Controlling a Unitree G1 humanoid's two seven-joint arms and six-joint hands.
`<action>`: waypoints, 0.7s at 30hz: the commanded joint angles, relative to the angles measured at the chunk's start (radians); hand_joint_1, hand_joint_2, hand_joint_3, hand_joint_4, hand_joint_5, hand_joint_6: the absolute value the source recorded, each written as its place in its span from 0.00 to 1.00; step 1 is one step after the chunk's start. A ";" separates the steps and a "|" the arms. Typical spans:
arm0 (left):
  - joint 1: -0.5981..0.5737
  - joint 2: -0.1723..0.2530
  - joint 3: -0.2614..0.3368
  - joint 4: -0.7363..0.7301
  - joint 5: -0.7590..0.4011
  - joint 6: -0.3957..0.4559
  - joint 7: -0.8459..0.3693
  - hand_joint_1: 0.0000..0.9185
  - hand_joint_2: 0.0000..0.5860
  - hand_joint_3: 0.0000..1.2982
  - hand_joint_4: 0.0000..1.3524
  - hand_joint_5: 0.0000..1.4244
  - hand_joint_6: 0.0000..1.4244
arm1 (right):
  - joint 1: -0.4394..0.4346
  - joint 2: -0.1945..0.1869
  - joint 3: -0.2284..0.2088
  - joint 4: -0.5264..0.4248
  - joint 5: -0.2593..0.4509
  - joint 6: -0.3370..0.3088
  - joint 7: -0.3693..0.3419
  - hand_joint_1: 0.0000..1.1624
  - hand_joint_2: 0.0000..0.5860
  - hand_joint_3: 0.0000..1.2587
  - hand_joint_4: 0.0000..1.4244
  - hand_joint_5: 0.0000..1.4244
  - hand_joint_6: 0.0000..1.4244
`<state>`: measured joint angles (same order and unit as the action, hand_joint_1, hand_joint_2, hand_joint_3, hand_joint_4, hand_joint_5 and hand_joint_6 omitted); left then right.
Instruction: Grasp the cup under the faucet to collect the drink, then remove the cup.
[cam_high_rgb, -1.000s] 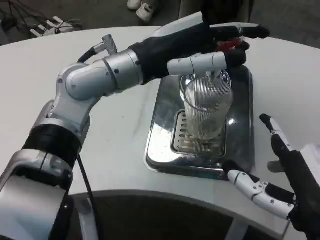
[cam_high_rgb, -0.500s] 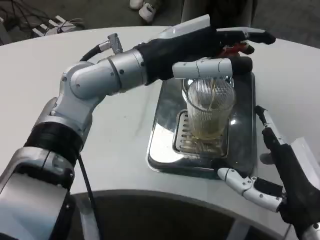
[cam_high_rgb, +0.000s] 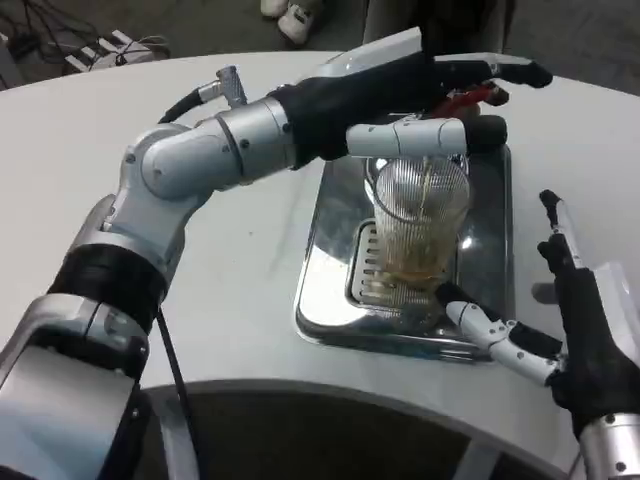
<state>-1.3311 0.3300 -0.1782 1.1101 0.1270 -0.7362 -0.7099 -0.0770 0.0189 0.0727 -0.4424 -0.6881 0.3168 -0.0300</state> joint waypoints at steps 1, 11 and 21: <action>0.026 -0.007 -0.018 0.010 0.029 -0.004 -0.017 0.00 0.00 0.14 0.06 0.09 0.14 | -0.061 -0.019 -0.024 0.086 0.039 -0.023 -0.053 0.54 0.38 0.00 0.00 0.07 0.20; 0.011 -0.005 -0.016 0.011 0.031 -0.008 -0.007 0.00 0.00 0.14 0.07 0.09 0.14 | -0.224 -0.023 -0.017 0.320 0.090 -0.054 -0.184 0.59 0.35 0.00 0.00 0.05 0.18; 0.002 0.004 -0.018 0.007 0.037 -0.008 -0.008 0.00 0.00 0.14 0.07 0.09 0.13 | -0.287 -0.034 -0.026 0.443 0.207 -0.169 -0.229 0.60 0.34 0.00 0.00 0.06 0.18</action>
<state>-1.3323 0.3326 -0.1770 1.1112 0.1307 -0.7446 -0.6991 -0.3479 -0.0138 0.0478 -0.0282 -0.5089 0.1942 -0.2358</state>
